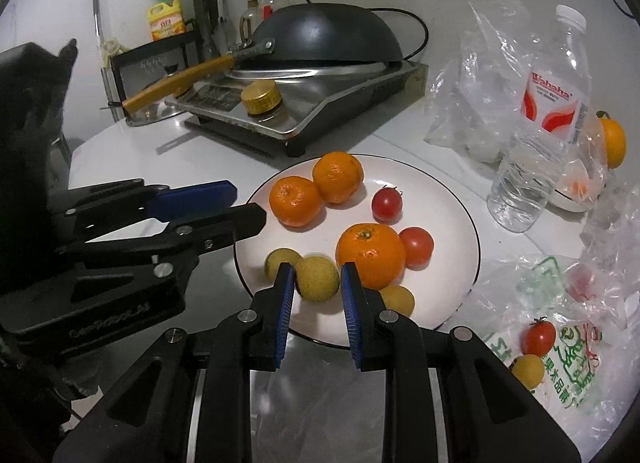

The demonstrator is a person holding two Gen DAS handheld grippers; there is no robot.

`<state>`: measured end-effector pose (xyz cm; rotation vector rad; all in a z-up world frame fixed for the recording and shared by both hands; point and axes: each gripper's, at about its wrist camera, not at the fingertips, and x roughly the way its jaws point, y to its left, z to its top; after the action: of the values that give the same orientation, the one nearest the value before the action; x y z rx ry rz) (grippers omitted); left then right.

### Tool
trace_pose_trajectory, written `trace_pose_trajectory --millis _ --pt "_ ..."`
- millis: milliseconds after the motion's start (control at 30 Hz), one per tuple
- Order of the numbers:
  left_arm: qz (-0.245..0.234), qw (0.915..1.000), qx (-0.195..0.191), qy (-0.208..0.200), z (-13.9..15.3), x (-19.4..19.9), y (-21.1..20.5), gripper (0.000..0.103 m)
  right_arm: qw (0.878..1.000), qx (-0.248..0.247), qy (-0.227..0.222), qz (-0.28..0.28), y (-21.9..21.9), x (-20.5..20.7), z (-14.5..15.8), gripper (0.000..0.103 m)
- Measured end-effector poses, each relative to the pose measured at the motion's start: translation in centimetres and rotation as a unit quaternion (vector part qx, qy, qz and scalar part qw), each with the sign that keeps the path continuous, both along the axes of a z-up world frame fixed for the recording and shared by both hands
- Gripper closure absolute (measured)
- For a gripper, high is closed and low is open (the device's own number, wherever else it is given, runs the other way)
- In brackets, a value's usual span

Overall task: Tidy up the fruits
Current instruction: 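Lower the pear onto the plate with the left gripper while the right releases its yellow fruit there, then move both grippers back over the bag toward a tomato and yellow fruit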

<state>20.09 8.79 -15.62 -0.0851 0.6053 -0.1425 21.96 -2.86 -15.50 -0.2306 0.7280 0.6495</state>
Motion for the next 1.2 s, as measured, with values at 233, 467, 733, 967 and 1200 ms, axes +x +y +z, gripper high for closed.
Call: trace_pose_trajectory --millis 233,467,733,967,1200 --pt "0.013 0.9999 0.001 -0.009 0.3 -0.6 1.1 0.068 1.0 -0.002 -0.008 -0.014 -0.5 -0.3 0.7 0.075" --pt "0.011 0.9998 0.012 -0.015 0.7 -1.1 0.0 0.06 0.999 -0.002 -0.023 -0.024 -2.3 -1.3 1.7 0.075" --pt "-0.002 0.9994 0.029 -0.02 1.3 -1.5 -2.3 0.059 0.998 0.008 -0.038 -0.041 -5.1 -2.3 2.4 0.075" --pt "-0.017 0.9987 0.042 -0.023 1.8 -1.9 -4.8 0.059 0.997 0.012 -0.047 -0.062 -8.3 -2.6 2.8 0.075" --pt "-0.036 0.9976 0.053 -0.027 2.3 -2.2 -7.3 0.049 0.995 0.018 -0.052 -0.082 -11.1 -2.7 2.9 0.075"
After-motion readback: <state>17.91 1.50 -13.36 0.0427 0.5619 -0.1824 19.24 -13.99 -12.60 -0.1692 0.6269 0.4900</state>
